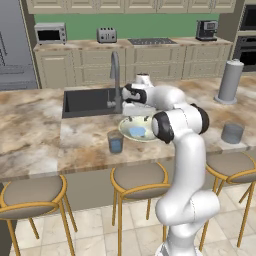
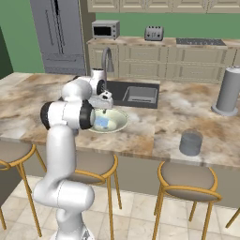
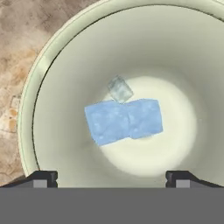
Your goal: There are four ice cubes in the ice bowl. Place two ice cubes in each glass of water.
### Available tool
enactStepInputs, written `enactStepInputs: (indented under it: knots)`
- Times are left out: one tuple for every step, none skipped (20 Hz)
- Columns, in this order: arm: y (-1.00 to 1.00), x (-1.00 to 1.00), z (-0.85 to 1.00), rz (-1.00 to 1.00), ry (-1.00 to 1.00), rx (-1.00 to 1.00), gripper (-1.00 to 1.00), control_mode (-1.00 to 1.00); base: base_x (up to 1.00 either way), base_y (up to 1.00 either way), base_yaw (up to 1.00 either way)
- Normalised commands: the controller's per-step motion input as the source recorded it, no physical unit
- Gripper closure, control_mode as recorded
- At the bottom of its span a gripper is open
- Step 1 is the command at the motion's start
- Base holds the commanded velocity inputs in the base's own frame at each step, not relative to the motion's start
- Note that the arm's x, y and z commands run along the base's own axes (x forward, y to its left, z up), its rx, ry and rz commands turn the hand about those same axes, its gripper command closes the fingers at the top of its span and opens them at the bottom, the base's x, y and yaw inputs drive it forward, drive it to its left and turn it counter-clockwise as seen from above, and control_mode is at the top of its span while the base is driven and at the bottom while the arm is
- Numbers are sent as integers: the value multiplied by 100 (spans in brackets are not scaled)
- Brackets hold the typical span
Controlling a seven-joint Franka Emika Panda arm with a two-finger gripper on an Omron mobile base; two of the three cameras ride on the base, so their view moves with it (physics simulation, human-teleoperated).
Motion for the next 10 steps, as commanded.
enactStepInputs:
  knots:
    - [-61,71,-44,5,11,0,-100,-100,0,0,0]
    - [-36,66,-42,3,9,0,-100,-100,0,0,0]
    - [-20,57,-51,1,8,0,-100,-100,0,0,0]
    - [-14,57,-57,0,9,0,-100,-100,0,0,0]
    - [-20,47,-58,0,9,0,-100,-100,0,0,0]
    - [-19,39,-61,2,8,0,-100,-100,0,0,0]
    - [-10,31,-60,5,8,0,-100,-100,0,0,0]
    - [0,21,-64,7,9,-1,-100,-100,0,0,0]
    - [0,9,-68,11,10,-2,-100,-100,0,0,0]
    - [0,5,-69,12,9,-1,-100,-100,0,0,0]
